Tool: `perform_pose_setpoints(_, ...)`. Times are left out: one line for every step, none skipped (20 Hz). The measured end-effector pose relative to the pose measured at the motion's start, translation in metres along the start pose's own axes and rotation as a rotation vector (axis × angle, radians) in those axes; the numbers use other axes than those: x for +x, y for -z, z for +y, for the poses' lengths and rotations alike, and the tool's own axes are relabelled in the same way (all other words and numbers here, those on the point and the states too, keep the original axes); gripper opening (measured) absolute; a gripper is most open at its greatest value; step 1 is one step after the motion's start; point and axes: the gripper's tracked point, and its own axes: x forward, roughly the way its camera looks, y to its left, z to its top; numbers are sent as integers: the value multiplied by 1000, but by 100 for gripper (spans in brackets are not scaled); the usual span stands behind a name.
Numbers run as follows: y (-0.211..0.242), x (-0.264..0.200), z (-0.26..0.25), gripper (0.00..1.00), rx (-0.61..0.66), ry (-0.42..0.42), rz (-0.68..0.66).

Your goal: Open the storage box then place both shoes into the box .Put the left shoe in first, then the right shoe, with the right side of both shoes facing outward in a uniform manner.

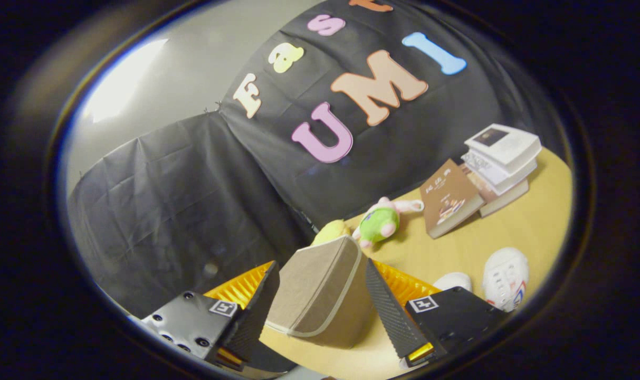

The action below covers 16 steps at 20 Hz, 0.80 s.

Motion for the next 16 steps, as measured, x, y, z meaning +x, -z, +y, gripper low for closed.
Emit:
perform_pose_setpoints(9, 4, 1, 100, 25, -27, 35)
perform_pose_setpoints(21, 6, 3, 100, 45, -50, 75)
perform_pose_setpoints(32, 7, 5, 100, 69, -77, 113)
perform_pose_setpoints(42, 9, 5, 100, 101, -99, 147)
perform_pose_setpoints(49, 12, 4, 100, 140, -117, 175)
perform_pose_setpoints(56, 16, 4, 100, 183, -129, 198)
perform_pose_setpoints(62, 20, 2, 100, 227, -137, 218)
perform_pose_setpoints(66, 24, 1, 100, 269, -145, 228)
perform_pose_setpoints(67, 28, -1, 100, 308, -148, 232)
perform_pose_setpoints(72, 31, -2, 100, 343, -153, 236)
perform_pose_setpoints(73, 36, -5, 100, 377, -153, 242)
perform_pose_setpoints(75, 39, -5, 100, 413, -158, 252)
perform_pose_setpoints(78, 43, -7, 100, 452, -160, 264)
perform_pose_setpoints(80, 47, -8, 100, 494, -166, 273)
perform_pose_setpoints(84, 46, -11, 100, 535, -167, 278)
perform_pose_setpoints(87, 48, -14, 100, 572, -166, 279)
